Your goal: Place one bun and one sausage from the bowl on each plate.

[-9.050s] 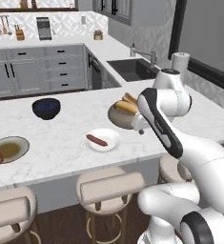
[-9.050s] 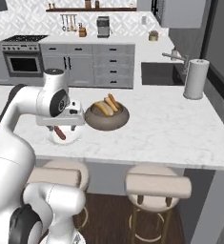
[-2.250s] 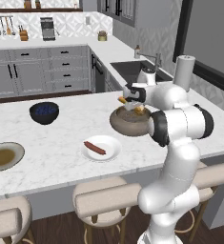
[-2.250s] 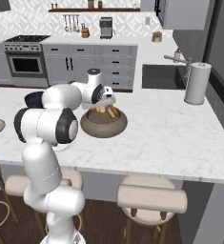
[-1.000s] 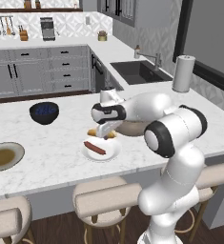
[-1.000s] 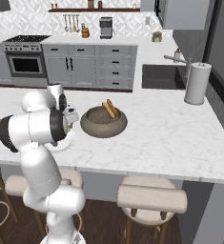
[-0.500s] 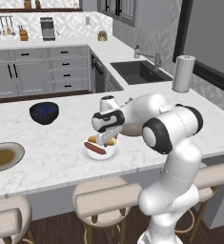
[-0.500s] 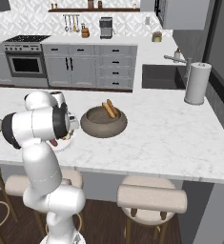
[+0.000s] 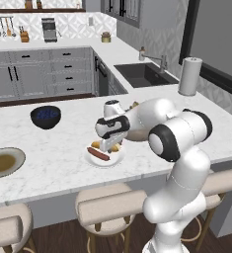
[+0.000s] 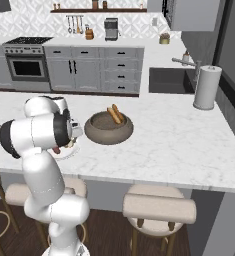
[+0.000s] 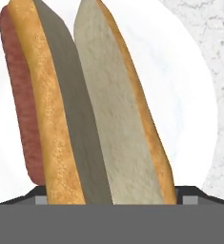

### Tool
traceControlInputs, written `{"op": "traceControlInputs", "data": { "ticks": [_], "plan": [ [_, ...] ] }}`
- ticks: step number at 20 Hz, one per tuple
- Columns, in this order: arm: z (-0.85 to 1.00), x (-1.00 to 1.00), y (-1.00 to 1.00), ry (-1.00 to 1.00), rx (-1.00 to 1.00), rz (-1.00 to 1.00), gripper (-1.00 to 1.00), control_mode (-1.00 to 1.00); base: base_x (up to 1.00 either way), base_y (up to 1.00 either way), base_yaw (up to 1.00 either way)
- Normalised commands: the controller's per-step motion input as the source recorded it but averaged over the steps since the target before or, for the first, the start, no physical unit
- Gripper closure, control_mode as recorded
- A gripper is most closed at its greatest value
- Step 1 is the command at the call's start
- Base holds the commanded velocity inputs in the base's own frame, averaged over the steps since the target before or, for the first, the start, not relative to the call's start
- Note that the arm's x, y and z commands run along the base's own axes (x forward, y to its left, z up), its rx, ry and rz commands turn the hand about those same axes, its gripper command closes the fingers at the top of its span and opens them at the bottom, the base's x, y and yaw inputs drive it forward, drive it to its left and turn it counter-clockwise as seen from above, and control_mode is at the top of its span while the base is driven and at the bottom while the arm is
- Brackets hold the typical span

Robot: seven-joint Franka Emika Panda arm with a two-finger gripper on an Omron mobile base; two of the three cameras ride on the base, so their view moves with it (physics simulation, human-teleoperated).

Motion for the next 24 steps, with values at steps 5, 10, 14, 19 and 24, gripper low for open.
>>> {"op": "traceControlInputs", "data": {
  "ticks": [5,10,14,19,24],
  "plan": [
    [0.10,-0.03,0.12,0.00,-0.06,0.00,-1.00,-1.00,0.00,0.00,0.00],
    [0.43,-0.07,0.07,0.00,-0.01,0.00,-1.00,-1.00,0.00,0.00,0.00],
    [0.71,-0.37,-0.38,-0.07,0.10,-0.09,-1.00,-1.00,0.00,0.00,0.00],
    [0.63,-0.42,-0.81,-0.08,0.13,-0.12,-1.00,-1.00,0.00,0.00,0.00],
    [0.80,-0.13,-0.72,-0.13,0.07,-0.02,-1.00,-1.00,0.00,0.00,0.00]
  ]
}}
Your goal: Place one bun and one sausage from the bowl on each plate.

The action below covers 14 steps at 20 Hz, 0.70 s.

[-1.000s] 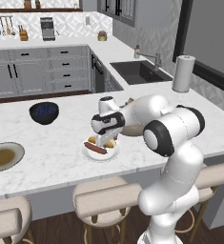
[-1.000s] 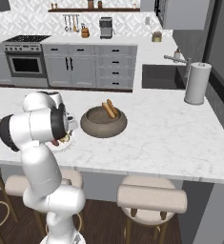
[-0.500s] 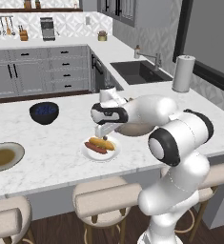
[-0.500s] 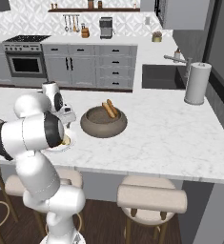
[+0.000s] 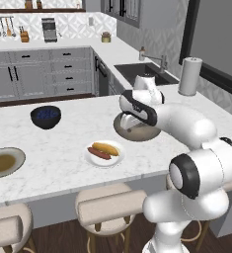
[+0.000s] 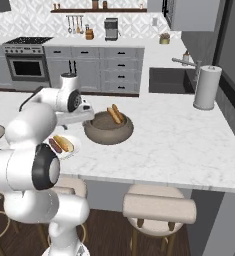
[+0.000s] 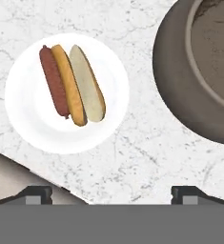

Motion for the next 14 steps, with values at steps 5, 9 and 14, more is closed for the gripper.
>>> {"op": "traceControlInputs", "data": {
  "ticks": [5,9,14],
  "plan": [
    [0.47,0.00,-0.91,-0.17,0.03,-0.05,-1.00,-1.00,0.00,0.00,0.00],
    [0.48,0.17,-0.82,-0.15,0.00,-0.03,-1.00,-1.00,0.00,0.00,0.00],
    [0.19,0.31,-0.83,-0.09,0.00,-0.03,-1.00,-1.00,0.00,0.00,0.00]
  ]
}}
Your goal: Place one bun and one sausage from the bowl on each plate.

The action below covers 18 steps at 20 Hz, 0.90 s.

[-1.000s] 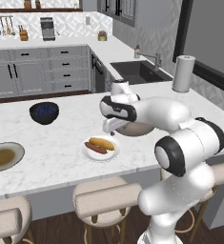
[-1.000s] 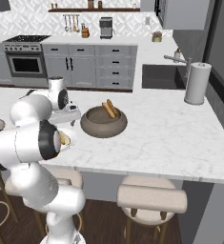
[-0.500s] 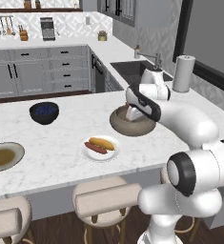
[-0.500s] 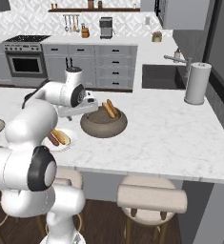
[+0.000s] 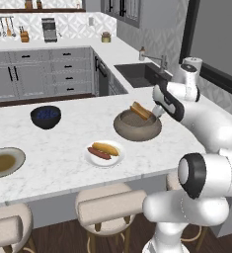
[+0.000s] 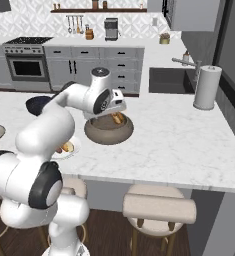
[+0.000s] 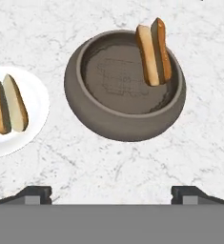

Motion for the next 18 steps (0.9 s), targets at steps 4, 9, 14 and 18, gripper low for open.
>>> {"op": "traceControlInputs", "data": {
  "ticks": [4,9,14,18],
  "plan": [
    [0.00,0.37,-0.60,-0.08,0.00,-0.03,-1.00,-1.00,0.00,0.00,0.00],
    [-0.12,0.73,0.01,-0.04,-0.01,-0.07,-1.00,-1.00,0.00,0.00,0.00],
    [-0.42,0.97,0.13,0.00,0.00,-0.03,-1.00,-1.00,0.00,0.00,0.00],
    [-0.61,0.63,0.02,0.01,0.00,0.00,-1.00,-1.00,0.00,0.00,0.00]
  ]
}}
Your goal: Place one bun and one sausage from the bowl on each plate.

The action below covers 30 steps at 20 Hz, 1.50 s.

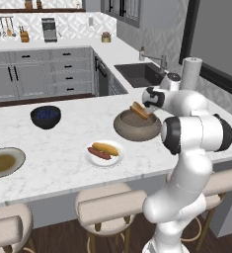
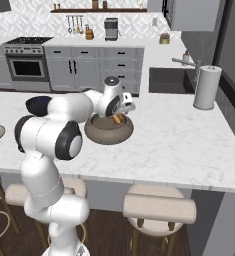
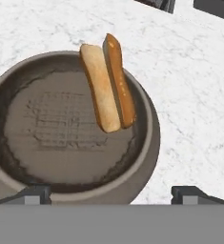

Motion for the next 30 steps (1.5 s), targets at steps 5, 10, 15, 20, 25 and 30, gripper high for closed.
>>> {"op": "traceControlInputs", "data": {
  "ticks": [5,10,15,20,25,30],
  "plan": [
    [-0.26,0.39,0.00,0.07,0.00,0.00,-1.00,-1.00,0.00,0.00,0.00],
    [0.00,0.28,0.00,0.00,0.00,0.00,-1.00,-1.00,0.00,0.00,0.00],
    [-0.21,0.02,0.03,0.05,0.00,0.00,-1.00,-1.00,0.00,0.00,0.00],
    [-0.18,0.18,0.30,0.04,0.00,0.08,-1.00,-1.00,0.00,0.00,0.00],
    [0.01,0.40,0.13,0.00,0.00,0.04,-1.00,-1.00,0.00,0.00,0.00],
    [-0.04,0.30,0.00,0.00,0.00,0.00,-1.00,-1.00,0.00,0.00,0.00]
  ]
}}
